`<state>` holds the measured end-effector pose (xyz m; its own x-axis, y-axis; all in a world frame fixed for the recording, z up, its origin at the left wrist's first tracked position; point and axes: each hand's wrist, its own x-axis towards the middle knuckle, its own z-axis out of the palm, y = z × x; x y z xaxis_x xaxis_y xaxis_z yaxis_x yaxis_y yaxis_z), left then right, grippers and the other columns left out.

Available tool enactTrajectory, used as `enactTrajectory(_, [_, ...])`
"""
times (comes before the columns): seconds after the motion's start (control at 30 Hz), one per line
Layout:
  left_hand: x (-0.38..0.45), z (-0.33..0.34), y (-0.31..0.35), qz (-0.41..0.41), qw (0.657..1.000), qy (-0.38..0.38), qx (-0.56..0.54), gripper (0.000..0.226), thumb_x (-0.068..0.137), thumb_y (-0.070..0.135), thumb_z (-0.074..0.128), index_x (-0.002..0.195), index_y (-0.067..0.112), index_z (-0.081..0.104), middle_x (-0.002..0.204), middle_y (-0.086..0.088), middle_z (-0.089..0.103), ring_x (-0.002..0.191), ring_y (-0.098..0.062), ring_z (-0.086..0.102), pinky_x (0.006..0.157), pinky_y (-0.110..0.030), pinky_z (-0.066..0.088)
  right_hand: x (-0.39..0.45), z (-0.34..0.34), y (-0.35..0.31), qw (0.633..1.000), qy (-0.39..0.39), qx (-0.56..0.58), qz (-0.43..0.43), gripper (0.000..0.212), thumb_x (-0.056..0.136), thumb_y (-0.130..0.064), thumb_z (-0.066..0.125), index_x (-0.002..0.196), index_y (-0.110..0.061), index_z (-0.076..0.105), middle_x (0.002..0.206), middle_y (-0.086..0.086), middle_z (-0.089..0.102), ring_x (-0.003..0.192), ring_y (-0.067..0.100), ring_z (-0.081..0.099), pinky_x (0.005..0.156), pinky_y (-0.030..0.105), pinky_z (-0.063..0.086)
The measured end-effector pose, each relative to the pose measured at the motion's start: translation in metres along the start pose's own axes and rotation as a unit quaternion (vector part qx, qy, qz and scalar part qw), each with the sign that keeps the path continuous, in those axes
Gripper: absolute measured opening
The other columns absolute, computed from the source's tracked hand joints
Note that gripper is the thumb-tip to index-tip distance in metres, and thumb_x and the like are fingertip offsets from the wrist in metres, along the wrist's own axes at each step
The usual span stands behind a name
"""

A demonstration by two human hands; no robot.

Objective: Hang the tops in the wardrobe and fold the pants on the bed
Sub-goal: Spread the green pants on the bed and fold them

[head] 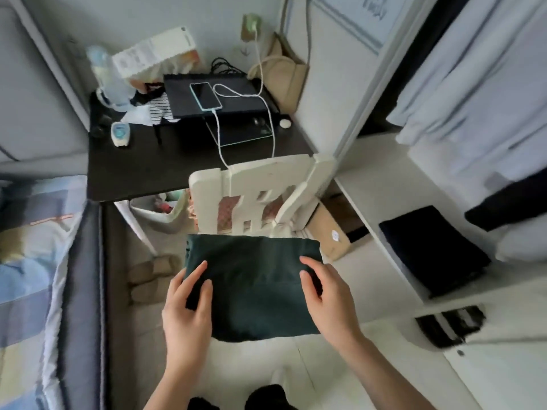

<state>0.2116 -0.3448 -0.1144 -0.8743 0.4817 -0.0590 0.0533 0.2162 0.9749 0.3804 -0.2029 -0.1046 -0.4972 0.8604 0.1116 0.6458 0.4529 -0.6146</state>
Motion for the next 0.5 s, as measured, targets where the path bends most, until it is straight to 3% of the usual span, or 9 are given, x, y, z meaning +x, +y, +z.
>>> enactTrajectory(0.1, [-0.013, 0.077, 0.015, 0.006, 0.998, -0.067, -0.010, 0.033, 0.094, 0.011, 0.061, 0.119, 0.032, 0.065, 0.108, 0.036, 0.054, 0.101, 0.010, 0.054, 0.083, 0.002, 0.038, 0.006, -0.046, 0.066, 0.998, 0.047, -0.016, 0.034, 0.043, 0.093, -0.048, 0.040, 0.122, -0.026, 0.063, 0.092, -0.012, 0.063, 0.074, 0.004, 0.061, 0.062, 0.013, 0.052])
enactTrajectory(0.2, [-0.020, 0.141, 0.029, 0.014, 0.991, -0.131, -0.004, 0.032, 0.096, 0.014, 0.059, 0.122, 0.032, 0.064, 0.112, 0.020, 0.056, 0.105, 0.004, 0.055, 0.079, 0.000, 0.041, 0.008, -0.081, 0.114, 0.993, 0.079, -0.025, 0.084, 0.040, 0.094, -0.045, 0.042, 0.122, -0.025, 0.063, 0.091, -0.012, 0.062, 0.076, 0.002, 0.060, 0.063, 0.010, 0.049])
enactTrajectory(0.37, [-0.022, 0.231, 0.047, -0.002, 0.965, -0.262, 0.021, 0.029, 0.097, 0.019, 0.056, 0.122, 0.034, 0.061, 0.122, 0.012, 0.053, 0.112, -0.005, 0.052, 0.088, -0.009, 0.042, 0.007, -0.119, 0.180, 0.978, 0.108, -0.042, 0.174, 0.031, 0.095, -0.034, 0.053, 0.123, -0.026, 0.061, 0.100, -0.011, 0.064, 0.086, 0.000, 0.057, 0.066, 0.003, 0.038])
enactTrajectory(0.5, [0.003, 0.307, 0.042, -0.008, 0.936, -0.343, 0.085, 0.028, 0.098, 0.023, 0.055, 0.119, 0.042, 0.060, 0.133, 0.009, 0.052, 0.122, -0.014, 0.049, 0.108, -0.038, 0.043, 0.026, -0.132, 0.226, 0.961, 0.128, -0.025, 0.246, 0.031, 0.095, -0.032, 0.053, 0.125, -0.025, 0.060, 0.110, -0.006, 0.064, 0.096, 0.004, 0.057, 0.075, 0.010, 0.044])
